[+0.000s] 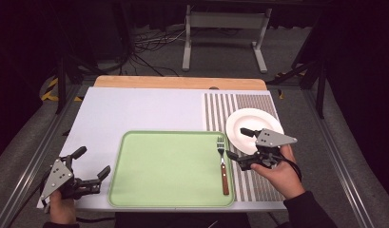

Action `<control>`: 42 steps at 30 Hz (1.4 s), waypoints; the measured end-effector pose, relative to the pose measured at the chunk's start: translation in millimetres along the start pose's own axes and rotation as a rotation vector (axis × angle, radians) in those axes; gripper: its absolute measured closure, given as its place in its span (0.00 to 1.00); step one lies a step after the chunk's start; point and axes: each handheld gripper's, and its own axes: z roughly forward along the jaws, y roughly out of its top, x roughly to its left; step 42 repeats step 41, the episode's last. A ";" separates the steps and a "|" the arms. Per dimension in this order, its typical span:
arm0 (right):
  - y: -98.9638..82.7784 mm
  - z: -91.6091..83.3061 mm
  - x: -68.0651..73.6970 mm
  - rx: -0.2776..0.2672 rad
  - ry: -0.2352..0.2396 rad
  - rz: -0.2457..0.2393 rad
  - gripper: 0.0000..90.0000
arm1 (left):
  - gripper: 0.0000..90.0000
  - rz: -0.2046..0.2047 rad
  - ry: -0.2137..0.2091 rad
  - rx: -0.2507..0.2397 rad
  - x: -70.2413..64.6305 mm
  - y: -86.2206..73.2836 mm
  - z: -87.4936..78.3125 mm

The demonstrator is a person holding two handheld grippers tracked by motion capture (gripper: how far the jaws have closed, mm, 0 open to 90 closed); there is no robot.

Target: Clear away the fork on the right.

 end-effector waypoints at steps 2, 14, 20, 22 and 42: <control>-3.7 -3.6 -0.4 -0.020 0.001 0.002 0.07 | 0.00 0.002 0.000 0.001 0.2 0.0 0.0; -35.5 -31.3 -4.2 -0.177 -0.023 -0.004 0.03 | 0.00 0.002 0.004 0.002 0.2 0.2 -0.5; -53.4 -38.6 -7.1 -0.203 -0.051 0.031 0.02 | 0.00 0.001 0.005 -0.001 0.0 0.2 -0.5; -59.2 -39.4 -7.7 -0.203 -0.055 0.040 0.01 | 0.00 0.001 0.005 -0.001 0.1 0.2 -0.5; -88.6 -41.2 -9.7 -0.182 -0.089 0.075 0.00 | 0.00 -0.005 0.000 -0.008 0.6 -0.6 -0.8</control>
